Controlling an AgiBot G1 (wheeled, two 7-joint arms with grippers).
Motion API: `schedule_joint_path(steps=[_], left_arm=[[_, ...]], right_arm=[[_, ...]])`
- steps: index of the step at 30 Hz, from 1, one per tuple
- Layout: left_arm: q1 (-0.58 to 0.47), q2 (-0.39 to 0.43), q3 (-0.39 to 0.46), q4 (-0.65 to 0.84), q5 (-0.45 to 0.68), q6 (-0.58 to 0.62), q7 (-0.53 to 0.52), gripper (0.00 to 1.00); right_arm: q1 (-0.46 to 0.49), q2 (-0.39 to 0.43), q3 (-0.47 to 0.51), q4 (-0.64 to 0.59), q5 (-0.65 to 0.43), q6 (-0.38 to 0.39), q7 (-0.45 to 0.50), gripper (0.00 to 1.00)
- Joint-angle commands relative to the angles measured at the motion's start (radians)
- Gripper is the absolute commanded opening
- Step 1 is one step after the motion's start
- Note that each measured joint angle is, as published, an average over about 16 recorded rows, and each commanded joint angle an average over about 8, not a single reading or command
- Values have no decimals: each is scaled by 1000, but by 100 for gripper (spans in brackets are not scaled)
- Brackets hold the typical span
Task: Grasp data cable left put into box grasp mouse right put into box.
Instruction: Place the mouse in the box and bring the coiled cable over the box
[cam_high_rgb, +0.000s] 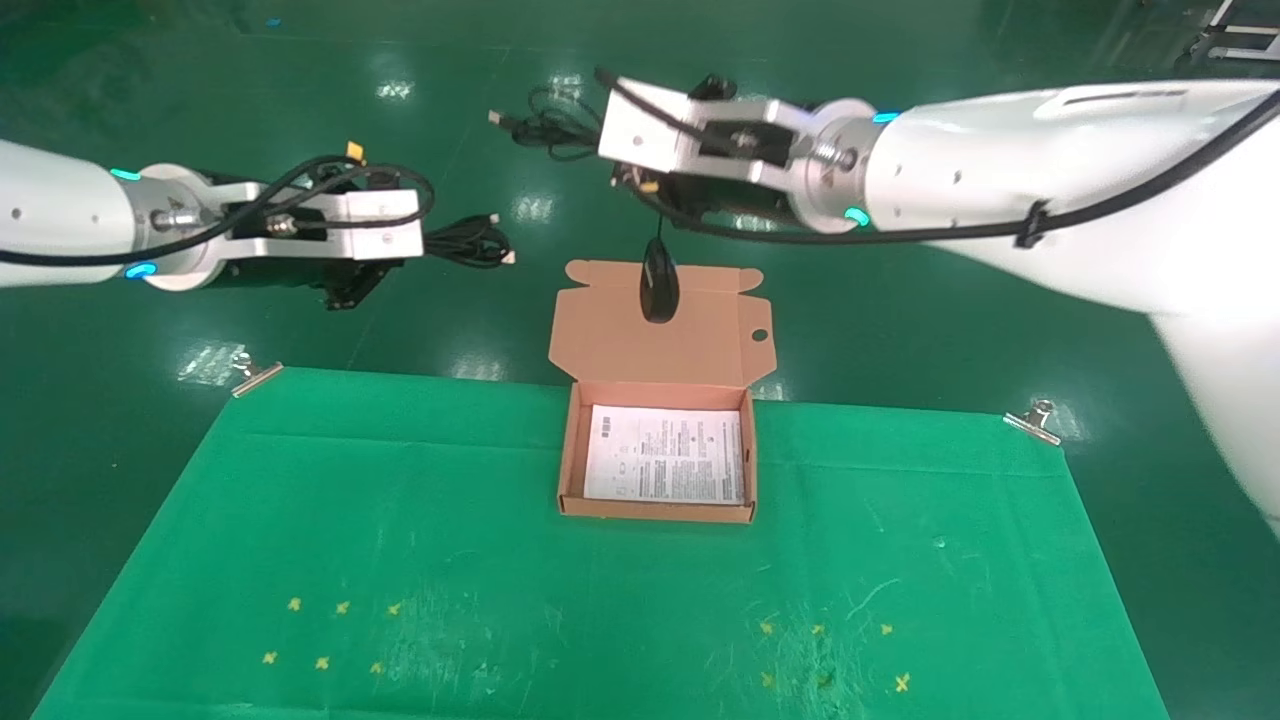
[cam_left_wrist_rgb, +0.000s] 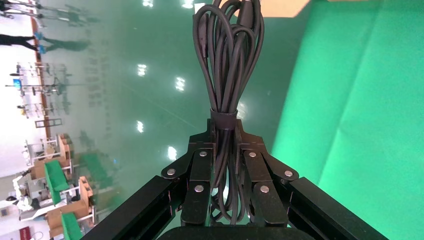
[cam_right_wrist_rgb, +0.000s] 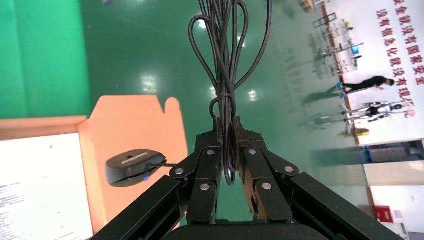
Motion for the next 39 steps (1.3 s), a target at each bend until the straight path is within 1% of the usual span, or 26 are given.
schedule_joint_path(steps=[1, 11, 19, 28, 39], left_arm=[[1, -4, 4, -5, 17, 12, -19, 0], [5, -17, 13, -41, 42, 45, -53, 0], [7, -18, 13, -47, 46, 46, -60, 0], [7, -18, 13, -49, 47, 47, -62, 0], [7, -18, 13, -50, 48, 47, -62, 0]], right_arm=[[-10, -8, -6, -15, -1, 4, -6, 0], [-52, -58, -37, -101, 15, 31, -36, 0], [-79, -76, -77, -144, 44, 53, -45, 0], [-102, -84, -141, -168, 89, 85, -30, 0], [-115, -89, -239, -181, 158, 139, 12, 0]])
